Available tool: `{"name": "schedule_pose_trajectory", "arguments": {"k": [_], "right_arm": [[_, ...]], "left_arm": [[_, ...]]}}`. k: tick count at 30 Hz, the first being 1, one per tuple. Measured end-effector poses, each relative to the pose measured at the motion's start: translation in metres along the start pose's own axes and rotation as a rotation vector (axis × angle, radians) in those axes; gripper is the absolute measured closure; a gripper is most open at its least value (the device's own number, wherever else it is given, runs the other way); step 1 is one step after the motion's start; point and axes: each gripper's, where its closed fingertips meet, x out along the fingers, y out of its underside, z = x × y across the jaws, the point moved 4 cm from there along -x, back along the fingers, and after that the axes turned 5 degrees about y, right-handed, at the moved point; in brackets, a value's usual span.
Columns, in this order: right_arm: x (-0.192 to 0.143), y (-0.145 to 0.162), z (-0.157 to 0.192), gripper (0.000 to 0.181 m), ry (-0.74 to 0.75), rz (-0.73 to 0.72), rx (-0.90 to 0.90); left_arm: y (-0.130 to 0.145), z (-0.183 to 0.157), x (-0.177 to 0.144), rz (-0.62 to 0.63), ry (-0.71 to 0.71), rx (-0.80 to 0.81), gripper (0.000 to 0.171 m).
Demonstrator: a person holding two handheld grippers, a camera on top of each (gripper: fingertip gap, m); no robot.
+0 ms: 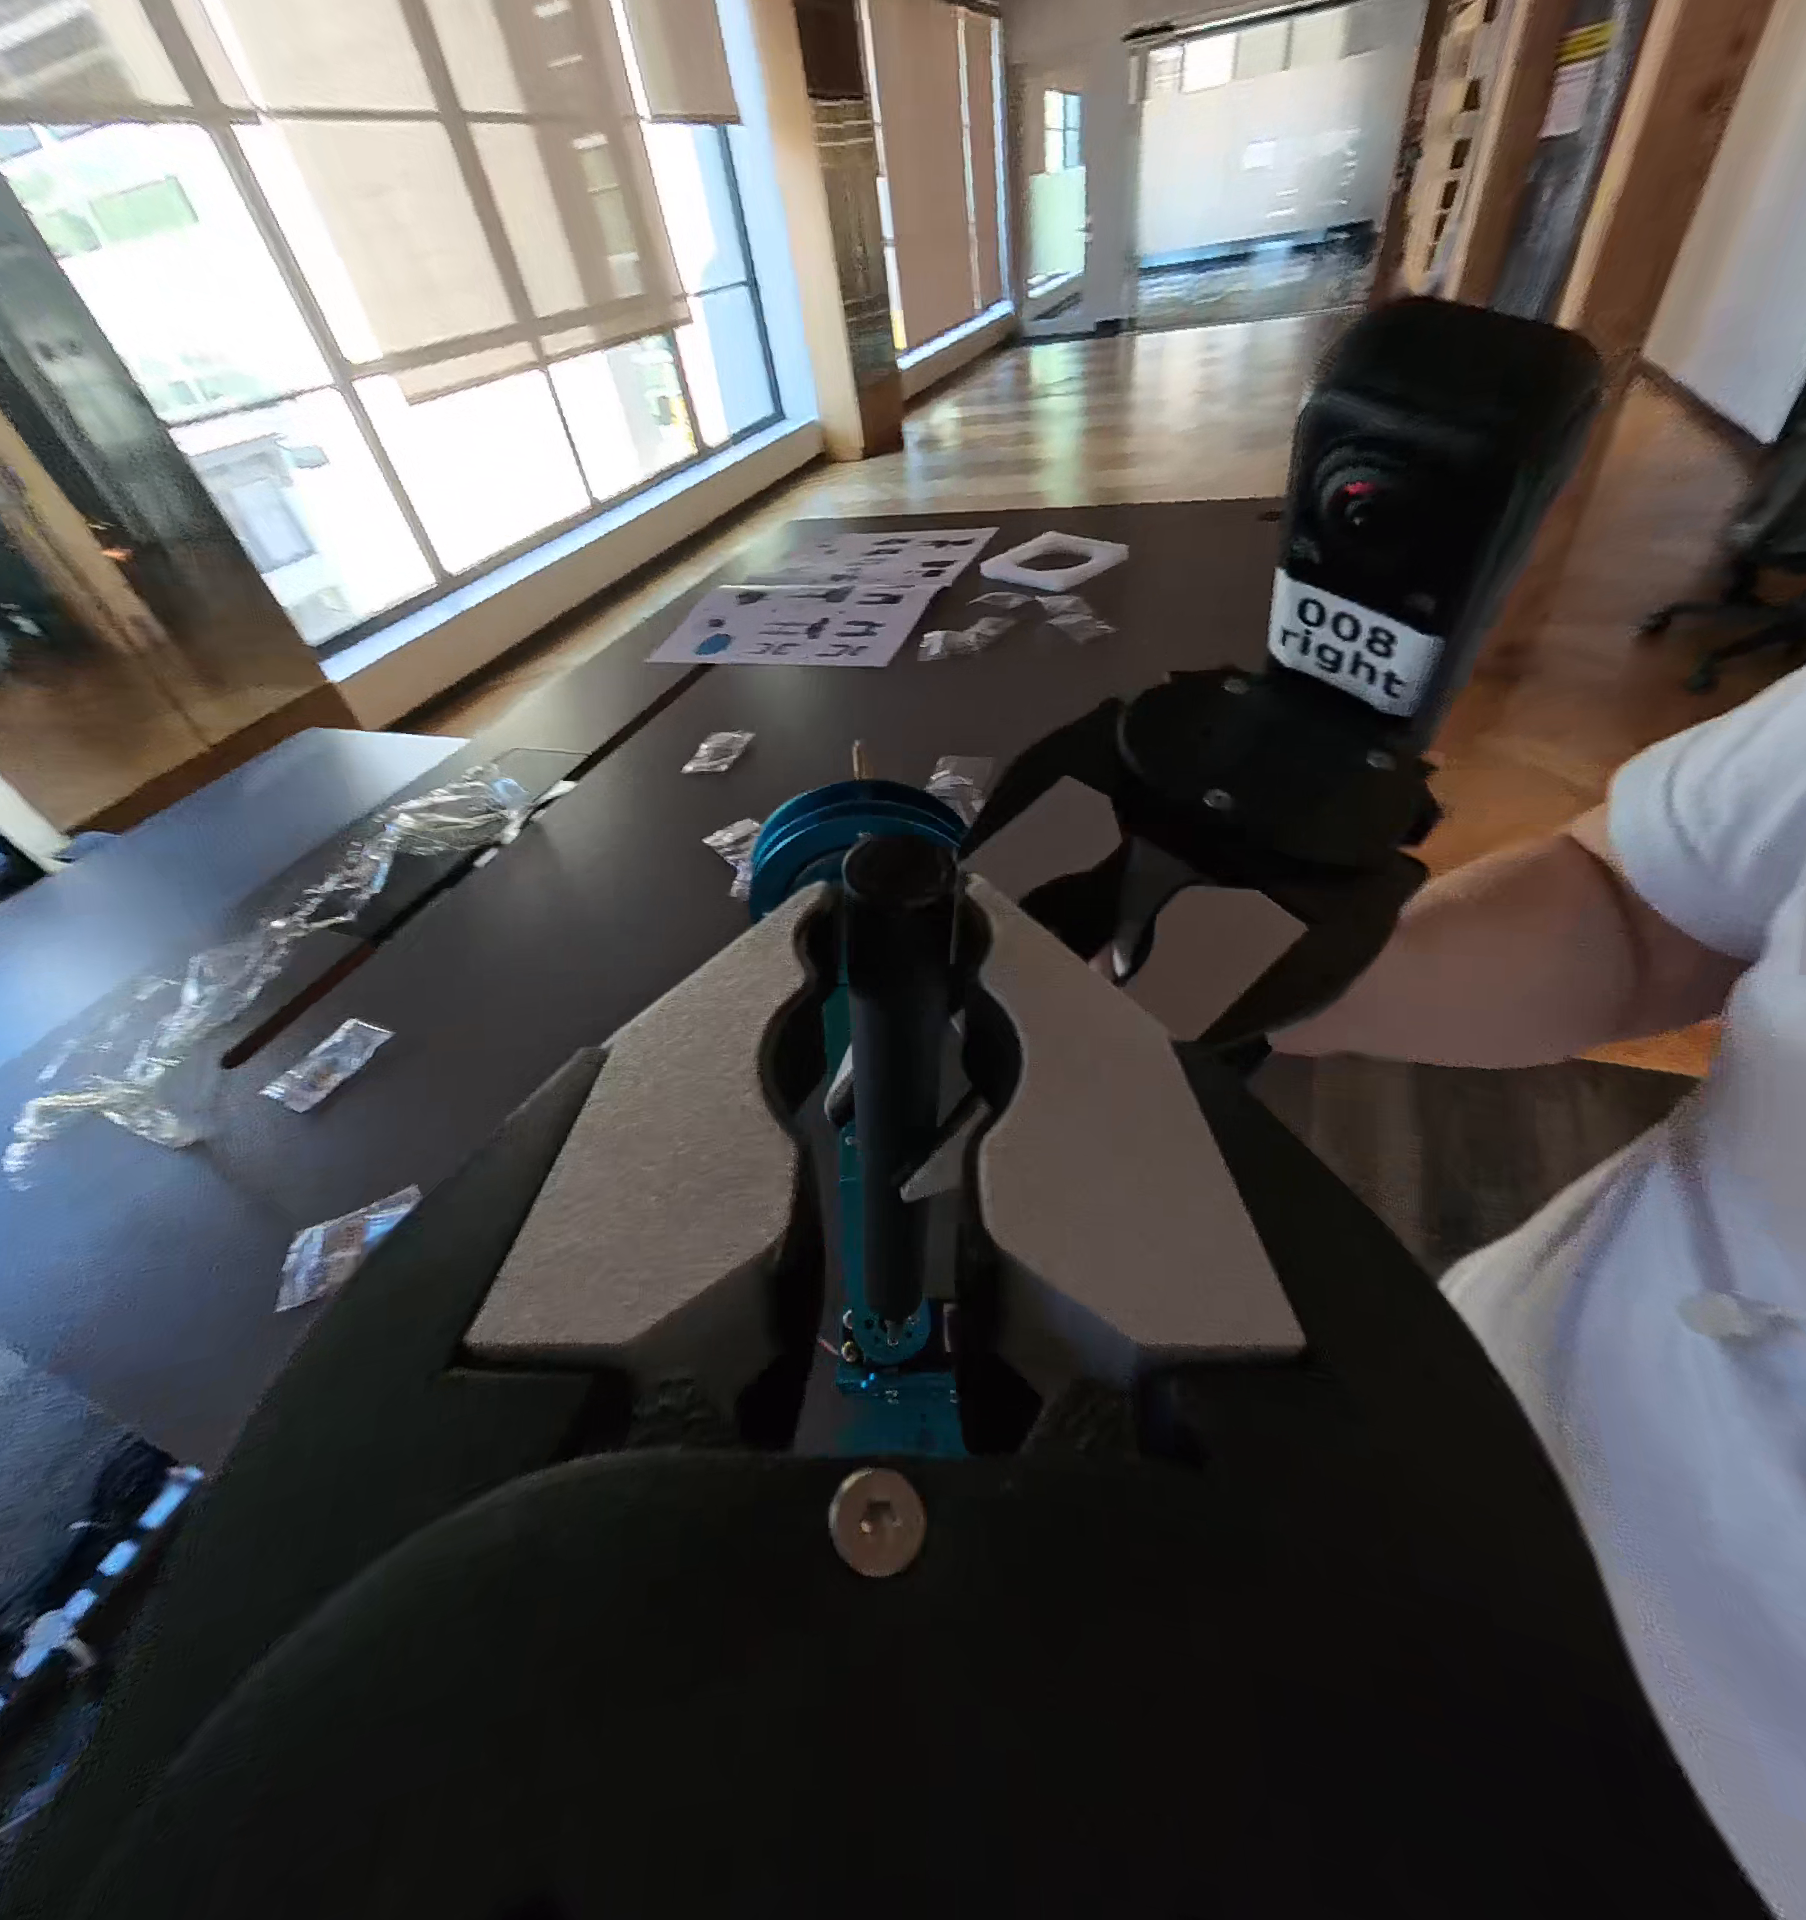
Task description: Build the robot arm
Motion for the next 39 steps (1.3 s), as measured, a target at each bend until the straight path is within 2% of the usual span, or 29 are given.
{"name": "schedule_pose_trajectory", "arguments": {"k": [2,4,6,7,9,10,13,15,17,19,21,25,27,31,33,34,35,39], "right_arm": [[-0.001,0.000,0.003,0.165,0.023,-0.020,-0.010],[-0.001,0.000,0.005,0.164,-0.040,-0.022,-0.067],[0.003,0.004,0.005,0.145,-0.162,0.023,-0.086],[0.006,0.007,0.005,0.143,-0.231,0.051,-0.073],[0.009,0.008,0.002,0.157,-0.305,0.060,-0.039],[0.011,0.009,-0.002,0.164,-0.294,0.056,-0.038],[0.011,0.009,-0.004,0.164,-0.219,0.059,0.024],[0.010,0.010,-0.003,0.164,-0.105,0.046,0.045],[0.007,0.011,0.000,0.165,-0.012,0.034,0.047],[0.005,0.011,0.002,0.164,0.018,0.023,0.036],[0.005,0.010,0.003,0.164,-0.043,0.014,0.015],[0.003,0.011,-0.001,0.149,-0.260,0.013,0.043],[0.002,0.013,-0.006,0.143,-0.321,0.013,0.035],[0.004,0.018,-0.005,0.144,-0.386,0.000,-0.020],[0.011,0.023,-0.002,0.145,-0.406,0.020,-0.009],[0.014,0.025,0.001,0.156,-0.424,0.035,-0.006],[0.016,0.026,-0.003,0.165,-0.383,0.032,-0.009],[0.016,0.027,-0.006,0.164,-0.244,0.047,0.060]], "left_arm": [[0.000,-0.004,-0.001,0.023,-0.008,0.028,0.156],[0.001,-0.005,-0.004,0.057,0.038,0.046,0.156],[0.001,-0.001,-0.006,0.072,0.072,0.046,0.156],[0.001,0.000,-0.007,0.072,0.110,0.036,0.156],[0.001,0.002,-0.007,0.051,0.182,0.028,0.156],[0.001,0.003,-0.007,0.031,0.210,0.020,0.156],[0.002,0.008,-0.006,-0.009,0.186,-0.053,0.156],[0.003,0.010,-0.006,-0.007,0.096,-0.087,0.142],[0.004,0.006,-0.007,0.012,0.034,-0.079,0.146],[0.004,0.001,-0.007,0.031,0.016,-0.044,0.154],[0.005,0.000,-0.009,0.058,0.025,-0.016,0.155],[0.006,0.008,-0.012,0.070,0.090,-0.035,0.155],[0.006,0.013,-0.014,0.057,0.112,-0.043,0.155],[0.008,0.010,-0.016,0.013,0.199,-0.018,0.155],[0.007,0.009,-0.015,0.008,0.221,-0.014,0.155],[0.007,0.009,-0.014,0.011,0.224,-0.011,0.155],[0.007,0.009,-0.014,0.014,0.222,-0.008,0.155],[0.006,0.016,-0.010,0.022,0.087,-0.072,0.152]]}}
